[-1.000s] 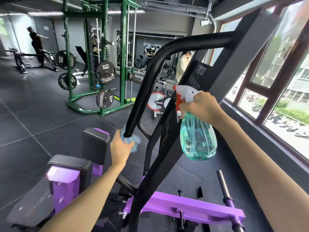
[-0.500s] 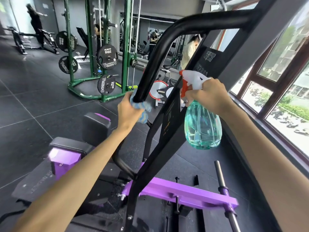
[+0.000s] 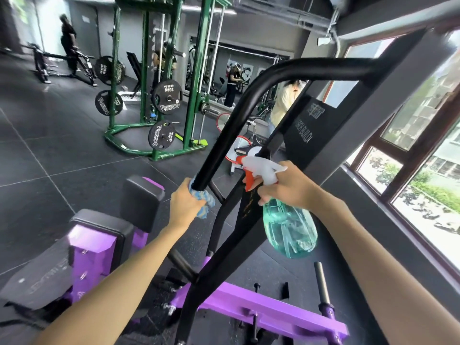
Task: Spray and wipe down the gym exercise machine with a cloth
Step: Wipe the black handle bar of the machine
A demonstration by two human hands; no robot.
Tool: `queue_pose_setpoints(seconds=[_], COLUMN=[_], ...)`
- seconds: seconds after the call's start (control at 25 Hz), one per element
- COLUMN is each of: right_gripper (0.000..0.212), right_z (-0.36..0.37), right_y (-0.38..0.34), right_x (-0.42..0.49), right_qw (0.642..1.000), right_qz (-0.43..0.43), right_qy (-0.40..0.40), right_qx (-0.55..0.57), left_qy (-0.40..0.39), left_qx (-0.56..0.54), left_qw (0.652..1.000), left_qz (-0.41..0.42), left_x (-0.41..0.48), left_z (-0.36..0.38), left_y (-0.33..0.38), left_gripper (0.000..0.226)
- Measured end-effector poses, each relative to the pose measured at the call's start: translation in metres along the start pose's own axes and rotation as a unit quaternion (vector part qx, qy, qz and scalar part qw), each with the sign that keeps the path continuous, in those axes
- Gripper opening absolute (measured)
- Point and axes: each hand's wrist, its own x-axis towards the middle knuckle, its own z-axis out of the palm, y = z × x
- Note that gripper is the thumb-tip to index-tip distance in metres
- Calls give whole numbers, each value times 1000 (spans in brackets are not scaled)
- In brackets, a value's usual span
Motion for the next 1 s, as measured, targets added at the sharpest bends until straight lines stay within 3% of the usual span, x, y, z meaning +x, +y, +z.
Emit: queue_pose_setpoints(seconds=[0.12, 0.32, 0.56, 0.68, 0.76, 0.84, 1.0], right_gripper=[56, 36, 44, 35, 25, 11, 7], right_z=[6, 13, 10, 1, -6, -9, -5], right_y=[-7, -16, -10, 0, 7, 13, 15], right_x=[21, 36, 27, 19, 10, 6, 10], right_qw=[998, 999, 996, 997, 995, 995, 993], right_qz=[5, 10, 57, 44, 52, 36, 43], right_qy=[-8, -8, 20, 33, 65, 76, 95], right_qx=[68, 29, 59, 57, 49, 54, 61], left_qy=[-13, -50, -67, -53, -23, 19, 94], left_qx=[14, 21, 21, 23, 6, 5, 8], left_qw=[999, 997, 996, 996, 999, 998, 978], left_qz=[-37, -53, -64, -61, -29, 54, 187], left_x=[2, 8, 10, 4, 9, 30, 49], left_z=[-1, -3, -4, -5, -2, 3, 11], left_y=[-12, -17, -22, -16, 13, 64, 124], left_gripper=[33, 39, 40, 32, 24, 20, 28])
